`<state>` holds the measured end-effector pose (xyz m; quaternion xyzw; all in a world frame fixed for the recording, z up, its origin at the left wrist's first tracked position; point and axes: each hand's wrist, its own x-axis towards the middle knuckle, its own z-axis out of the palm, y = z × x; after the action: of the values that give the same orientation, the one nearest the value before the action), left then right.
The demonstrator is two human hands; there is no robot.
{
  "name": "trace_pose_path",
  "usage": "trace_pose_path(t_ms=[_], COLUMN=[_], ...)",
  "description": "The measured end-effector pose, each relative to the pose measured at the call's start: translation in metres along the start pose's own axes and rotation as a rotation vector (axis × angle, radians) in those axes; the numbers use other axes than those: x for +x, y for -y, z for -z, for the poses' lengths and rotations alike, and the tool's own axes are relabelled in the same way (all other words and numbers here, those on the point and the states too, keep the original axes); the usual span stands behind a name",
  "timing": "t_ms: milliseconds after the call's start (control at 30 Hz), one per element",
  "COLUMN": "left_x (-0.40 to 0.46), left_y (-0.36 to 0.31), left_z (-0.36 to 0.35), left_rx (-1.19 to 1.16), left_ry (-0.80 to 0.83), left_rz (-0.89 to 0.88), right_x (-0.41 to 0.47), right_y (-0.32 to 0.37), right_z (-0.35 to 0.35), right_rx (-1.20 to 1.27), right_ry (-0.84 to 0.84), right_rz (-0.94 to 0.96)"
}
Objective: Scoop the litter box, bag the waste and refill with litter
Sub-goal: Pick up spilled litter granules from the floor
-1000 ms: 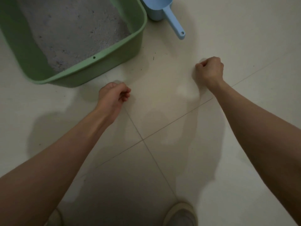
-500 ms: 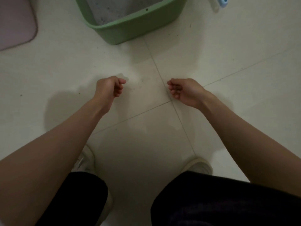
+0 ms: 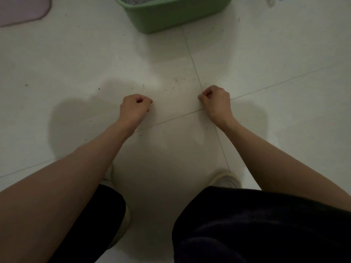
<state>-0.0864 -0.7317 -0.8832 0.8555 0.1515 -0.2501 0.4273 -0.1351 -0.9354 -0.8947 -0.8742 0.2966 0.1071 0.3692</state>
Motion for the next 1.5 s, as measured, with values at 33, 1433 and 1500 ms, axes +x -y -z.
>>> trace_pose_path(t_ms=[33, 1433, 1500], left_x=[-0.002, -0.039, -0.039], left_y=[-0.001, -0.099, -0.109], left_z=[-0.001, -0.128, -0.129], left_rx=[0.011, -0.168, -0.254], left_ry=[0.009, 0.399, 0.446], left_rz=[-0.005, -0.018, 0.002], right_x=[0.000, 0.043, 0.055], right_y=[0.000, -0.139, -0.141], right_z=[0.000, 0.143, 0.148], right_rx=[-0.003, 0.268, 0.242], right_ry=[0.006, -0.435, -0.448], right_rz=[-0.003, -0.429, -0.405])
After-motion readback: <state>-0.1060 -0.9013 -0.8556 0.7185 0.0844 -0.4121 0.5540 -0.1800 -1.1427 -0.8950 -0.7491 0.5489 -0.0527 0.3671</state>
